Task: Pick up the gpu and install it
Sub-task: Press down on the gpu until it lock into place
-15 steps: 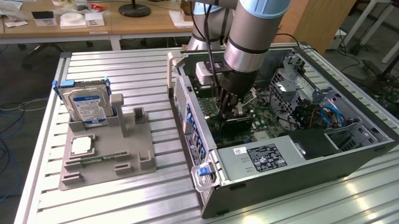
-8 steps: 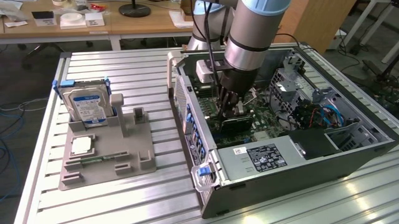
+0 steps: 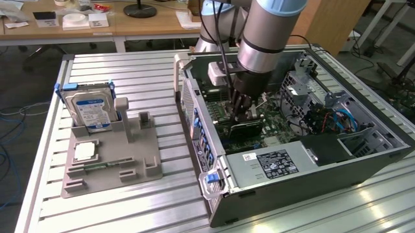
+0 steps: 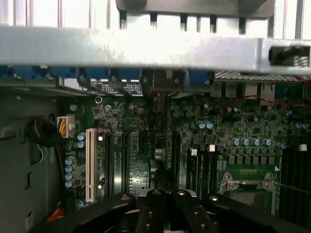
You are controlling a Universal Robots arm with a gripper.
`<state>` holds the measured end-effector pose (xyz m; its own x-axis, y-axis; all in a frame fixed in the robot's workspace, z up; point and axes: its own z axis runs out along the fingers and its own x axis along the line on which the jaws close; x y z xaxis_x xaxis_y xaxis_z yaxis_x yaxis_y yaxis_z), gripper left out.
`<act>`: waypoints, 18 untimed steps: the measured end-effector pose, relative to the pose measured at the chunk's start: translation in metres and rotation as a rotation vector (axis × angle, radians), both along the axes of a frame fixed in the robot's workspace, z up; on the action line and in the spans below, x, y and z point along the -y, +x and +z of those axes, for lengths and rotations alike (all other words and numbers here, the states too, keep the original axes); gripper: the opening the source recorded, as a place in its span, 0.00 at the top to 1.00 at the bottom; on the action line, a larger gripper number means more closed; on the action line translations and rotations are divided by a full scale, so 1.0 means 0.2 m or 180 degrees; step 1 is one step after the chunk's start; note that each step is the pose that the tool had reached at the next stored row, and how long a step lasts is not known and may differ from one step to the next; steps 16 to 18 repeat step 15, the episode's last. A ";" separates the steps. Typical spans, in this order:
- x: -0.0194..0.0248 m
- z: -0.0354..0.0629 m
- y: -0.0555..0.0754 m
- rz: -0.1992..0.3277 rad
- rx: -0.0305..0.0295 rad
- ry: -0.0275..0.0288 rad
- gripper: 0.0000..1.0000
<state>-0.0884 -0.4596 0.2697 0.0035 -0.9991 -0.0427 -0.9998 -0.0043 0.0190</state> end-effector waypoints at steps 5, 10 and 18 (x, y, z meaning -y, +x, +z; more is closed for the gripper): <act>0.000 0.000 0.06 0.0000 0.0000 0.0000 0.89; 0.000 0.000 0.11 0.0001 0.0000 0.0000 0.89; 0.000 -0.001 0.11 0.0000 0.0000 0.0000 0.89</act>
